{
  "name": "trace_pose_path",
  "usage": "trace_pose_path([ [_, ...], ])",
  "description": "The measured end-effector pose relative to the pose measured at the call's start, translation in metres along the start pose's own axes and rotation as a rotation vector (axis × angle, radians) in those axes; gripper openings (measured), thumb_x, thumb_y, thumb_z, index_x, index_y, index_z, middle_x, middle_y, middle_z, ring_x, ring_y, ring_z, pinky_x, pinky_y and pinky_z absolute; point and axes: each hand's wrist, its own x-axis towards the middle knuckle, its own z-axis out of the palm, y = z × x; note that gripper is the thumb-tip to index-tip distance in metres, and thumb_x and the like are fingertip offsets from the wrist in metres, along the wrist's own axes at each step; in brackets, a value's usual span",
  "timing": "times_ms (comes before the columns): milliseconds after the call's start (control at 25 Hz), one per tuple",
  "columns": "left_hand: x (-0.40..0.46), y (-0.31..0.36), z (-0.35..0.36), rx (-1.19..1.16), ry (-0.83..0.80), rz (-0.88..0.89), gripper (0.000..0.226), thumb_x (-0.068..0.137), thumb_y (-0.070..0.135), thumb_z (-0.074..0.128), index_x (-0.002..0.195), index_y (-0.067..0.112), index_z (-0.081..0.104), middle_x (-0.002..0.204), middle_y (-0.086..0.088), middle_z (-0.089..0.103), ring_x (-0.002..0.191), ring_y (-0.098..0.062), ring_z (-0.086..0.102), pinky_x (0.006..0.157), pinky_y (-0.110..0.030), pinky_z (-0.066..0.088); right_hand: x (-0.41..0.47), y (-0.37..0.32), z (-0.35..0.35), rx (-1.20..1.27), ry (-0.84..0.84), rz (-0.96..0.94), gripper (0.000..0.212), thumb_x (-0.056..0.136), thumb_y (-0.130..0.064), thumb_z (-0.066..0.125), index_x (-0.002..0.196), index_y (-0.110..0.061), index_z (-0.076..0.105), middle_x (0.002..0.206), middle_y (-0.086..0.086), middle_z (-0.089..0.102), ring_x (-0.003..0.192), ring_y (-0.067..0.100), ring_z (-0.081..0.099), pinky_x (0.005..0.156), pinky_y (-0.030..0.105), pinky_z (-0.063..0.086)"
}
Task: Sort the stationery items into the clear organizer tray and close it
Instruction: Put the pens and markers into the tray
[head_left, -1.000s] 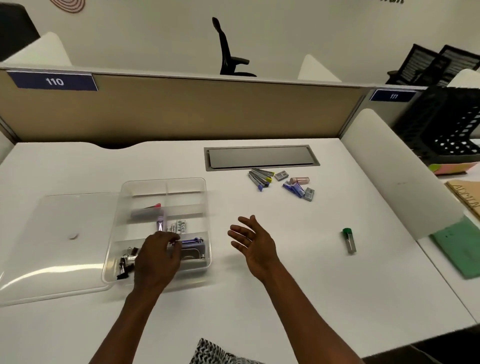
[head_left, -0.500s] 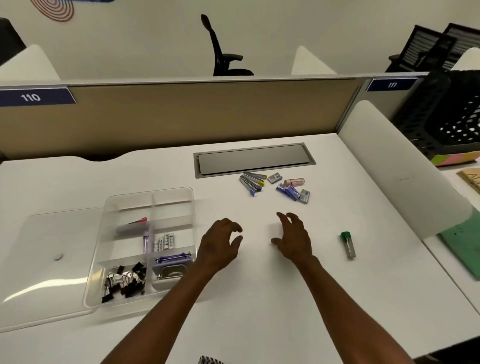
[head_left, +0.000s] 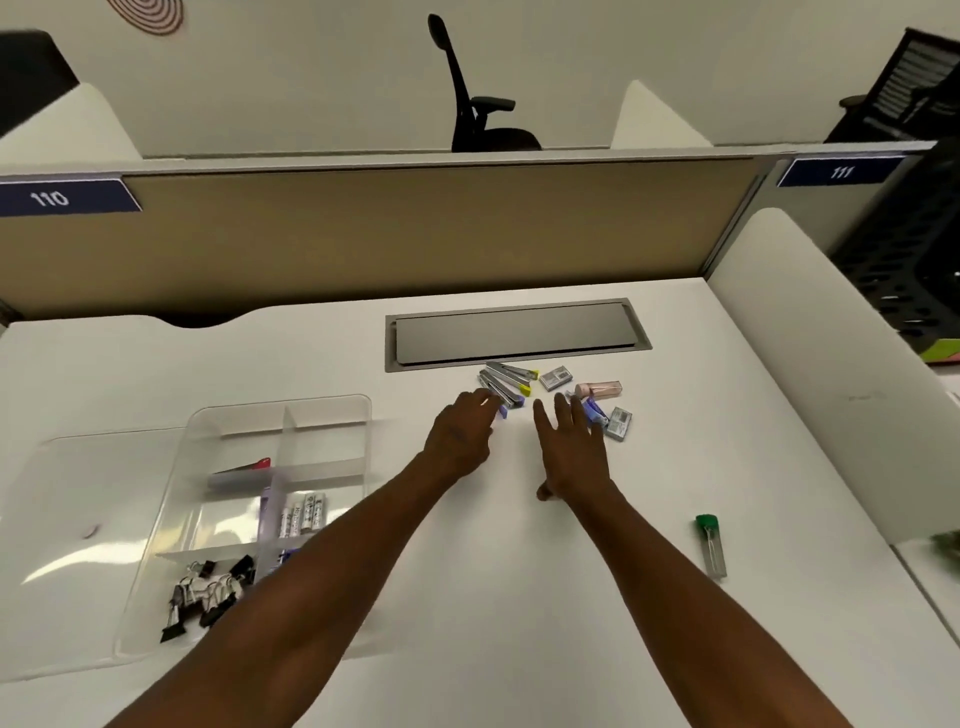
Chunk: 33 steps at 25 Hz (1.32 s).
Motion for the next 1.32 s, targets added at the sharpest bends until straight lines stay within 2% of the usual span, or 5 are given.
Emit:
trace_pose_path([
  [280, 0.069, 0.001, -0.009, 0.336, -0.194, 0.139, 0.094, 0.091, 0.026, 0.066, 0.156, 0.029, -0.001, 0.163, -0.005, -0.016, 0.151, -0.029, -0.012, 0.12, -0.052, 0.007, 0.011, 0.01, -0.001, 0.024, -0.054, 0.009, 0.144, 0.056, -0.048, 0.093, 0.158, -0.018, -0.004, 0.166, 0.015, -0.008, 0.151, 0.038, -0.014, 0.12, 0.057, 0.011],
  [520, 0.075, -0.004, -0.003, 0.351, -0.255, 0.116, 0.069, 0.095, 0.036, 0.056, 0.153, 0.026, 0.02, 0.148, -0.011, 0.032, 0.134, -0.031, 0.033, 0.11, -0.047, 0.031, 0.015, 0.01, -0.001, 0.012, -0.048, 0.008, 0.143, 0.059, -0.045, 0.092, 0.158, -0.021, -0.008, 0.166, 0.014, -0.008, 0.15, 0.04, -0.017, 0.12, 0.057, 0.011],
  [920, 0.005, -0.003, 0.014, -0.119, -0.05, -0.232, 0.07, 0.082, 0.041, 0.071, 0.139, 0.019, 0.039, 0.128, -0.01, 0.045, 0.118, -0.029, 0.047, 0.094, -0.04, 0.048, -0.001, -0.005, -0.003, -0.013, -0.046, 0.017, 0.122, 0.067, -0.037, 0.088, 0.157, -0.02, 0.008, 0.16, 0.017, 0.023, 0.149, 0.039, 0.016, 0.116, 0.051, 0.027],
  [1120, -0.039, -0.003, 0.021, -0.352, 0.014, -0.412, 0.09, 0.06, 0.06, 0.082, 0.128, 0.017, 0.042, 0.118, -0.006, 0.057, 0.108, -0.027, 0.058, 0.092, -0.038, 0.047, -0.032, -0.031, 0.015, 0.573, 0.052, 0.142, 0.063, 0.083, -0.029, 0.07, 0.142, -0.021, 0.048, 0.138, 0.006, 0.05, 0.129, 0.026, 0.046, 0.102, 0.033, 0.041],
  [1320, -0.069, -0.012, 0.029, -0.467, 0.048, -0.449, 0.048, 0.078, 0.034, 0.076, 0.12, 0.016, 0.063, 0.11, -0.006, 0.069, 0.108, -0.023, 0.063, 0.09, -0.031, 0.049, -0.054, -0.074, 0.03, 0.766, 0.144, 0.35, 0.056, 0.085, -0.05, 0.068, 0.13, -0.018, 0.056, 0.116, 0.008, 0.062, 0.112, 0.027, 0.058, 0.093, 0.036, 0.046],
])
